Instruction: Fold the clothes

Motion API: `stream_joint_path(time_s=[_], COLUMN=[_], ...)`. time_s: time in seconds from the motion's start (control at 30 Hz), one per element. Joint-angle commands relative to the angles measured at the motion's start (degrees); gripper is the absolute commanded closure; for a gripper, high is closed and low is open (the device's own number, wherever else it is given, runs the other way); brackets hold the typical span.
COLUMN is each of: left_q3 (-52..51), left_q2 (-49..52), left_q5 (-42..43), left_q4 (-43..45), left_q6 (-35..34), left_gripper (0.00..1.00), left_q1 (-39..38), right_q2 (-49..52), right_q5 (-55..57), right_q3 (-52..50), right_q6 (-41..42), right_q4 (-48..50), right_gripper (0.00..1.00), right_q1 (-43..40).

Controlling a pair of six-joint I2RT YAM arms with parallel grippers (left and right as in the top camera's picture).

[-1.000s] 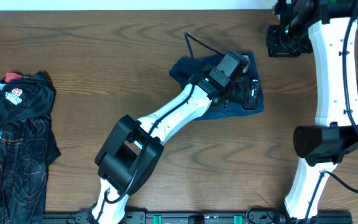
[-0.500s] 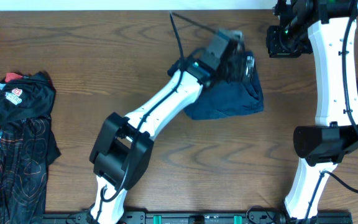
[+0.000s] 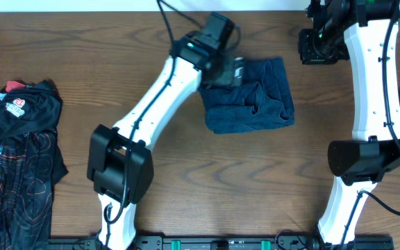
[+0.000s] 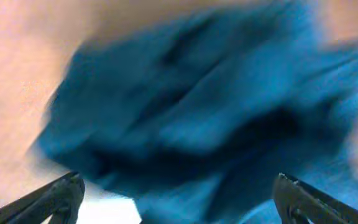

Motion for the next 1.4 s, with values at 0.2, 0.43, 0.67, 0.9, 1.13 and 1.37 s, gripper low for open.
stream_joint_path(time_s=[0.2, 0.43, 0.67, 0.9, 1.13, 1.37], left_q3=[-8.24, -11.65, -11.65, -11.65, -10.8, -6.54], left_q2=[-0.2, -0.17, 1.95, 7.54, 7.72, 7.45], left_q5=[6.12, 11.02, 12.61, 21.11, 21.05, 21.09], left_q4=[-0.76, 5.42, 11.06, 17.97, 21.97, 23.56], left_q6=[2.27, 2.27, 1.49, -1.2, -3.02, -6.62], left_gripper=[0.02, 0.02, 0.02, 0.01, 0.94, 0.94], left_q1=[5.38, 6.1, 4.94, 4.85, 5.4, 4.92], right_q2=[-0.2, -0.2, -0.2, -0.2, -0.2, -0.2], right_q5=[0.96, 0.96, 0.94, 0.74, 0.72, 0.81], right_q3=[-0.11, -0.11, -0.26, -0.28, -0.28, -0.28], right_q6=[-0.5, -0.22, 0.22, 0.37, 0.39, 0.37], right_q4=[-0.22, -0.22, -0.22, -0.24, -0.24, -0.22], right_gripper=[0.83, 0.83, 0.82, 0.83, 0.84, 0.83], right_q1=[0.92, 0.92, 1.01, 1.68, 2.14, 2.8])
